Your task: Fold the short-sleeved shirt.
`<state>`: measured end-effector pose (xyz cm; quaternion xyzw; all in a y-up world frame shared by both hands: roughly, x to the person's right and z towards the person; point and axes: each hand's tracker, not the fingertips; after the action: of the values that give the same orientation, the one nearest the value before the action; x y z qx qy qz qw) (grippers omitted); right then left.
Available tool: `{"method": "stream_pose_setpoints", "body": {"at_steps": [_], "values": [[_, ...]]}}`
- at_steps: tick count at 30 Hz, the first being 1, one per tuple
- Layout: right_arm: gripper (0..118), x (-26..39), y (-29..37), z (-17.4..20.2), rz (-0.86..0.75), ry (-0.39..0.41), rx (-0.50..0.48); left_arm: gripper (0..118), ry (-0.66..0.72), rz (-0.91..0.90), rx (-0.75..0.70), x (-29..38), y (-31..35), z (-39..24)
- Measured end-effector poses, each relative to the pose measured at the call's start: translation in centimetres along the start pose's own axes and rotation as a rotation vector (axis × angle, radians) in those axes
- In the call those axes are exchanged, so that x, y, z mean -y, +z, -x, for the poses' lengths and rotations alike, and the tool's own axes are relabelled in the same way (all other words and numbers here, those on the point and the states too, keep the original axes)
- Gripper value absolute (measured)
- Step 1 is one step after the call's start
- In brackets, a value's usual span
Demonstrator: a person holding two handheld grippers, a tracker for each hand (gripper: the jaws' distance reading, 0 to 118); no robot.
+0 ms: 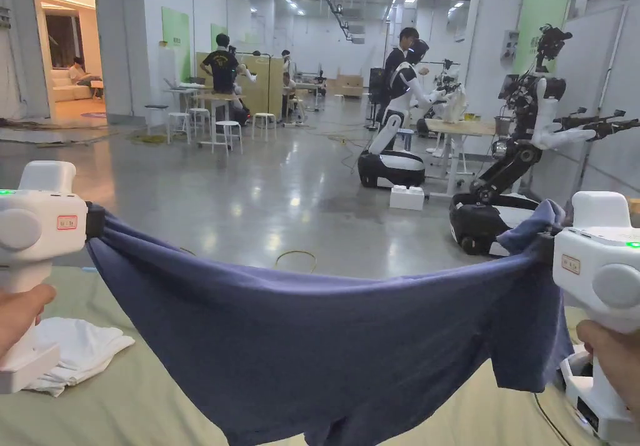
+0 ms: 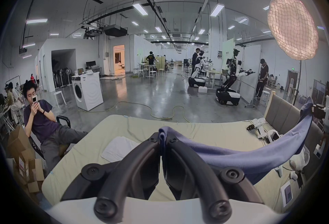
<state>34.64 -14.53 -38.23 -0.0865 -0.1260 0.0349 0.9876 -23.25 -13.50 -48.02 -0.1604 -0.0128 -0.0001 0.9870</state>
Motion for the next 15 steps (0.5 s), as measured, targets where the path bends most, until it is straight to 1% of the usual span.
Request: {"method": "stream_pose_setpoints", "body": {"at_steps": [4, 7, 10, 15], "values": [[7, -0.9, -0.7, 0.0, -0.014, -0.018, 0.004, 6, -0.002, -0.02, -0.014, -0.3, -1.3, 1.3], [7, 0.2, -0.5, 0.3, -0.013, 0.004, 0.01, 6, -0.008, -0.018, -0.033, 1.2, -1.5, 1.8], [7, 3.0, 0.0, 0.4, 0.02, 0.022, 0.004, 6, -0.004, 0.005, -0.015, 4.3, -0.7, 1.8], [7, 10.0, 1.7, 0.6, 0.12, 0.047, -0.006, 6, -0.014, 0.108, 0.009, 12.2, 0.3, 1.9]]}}
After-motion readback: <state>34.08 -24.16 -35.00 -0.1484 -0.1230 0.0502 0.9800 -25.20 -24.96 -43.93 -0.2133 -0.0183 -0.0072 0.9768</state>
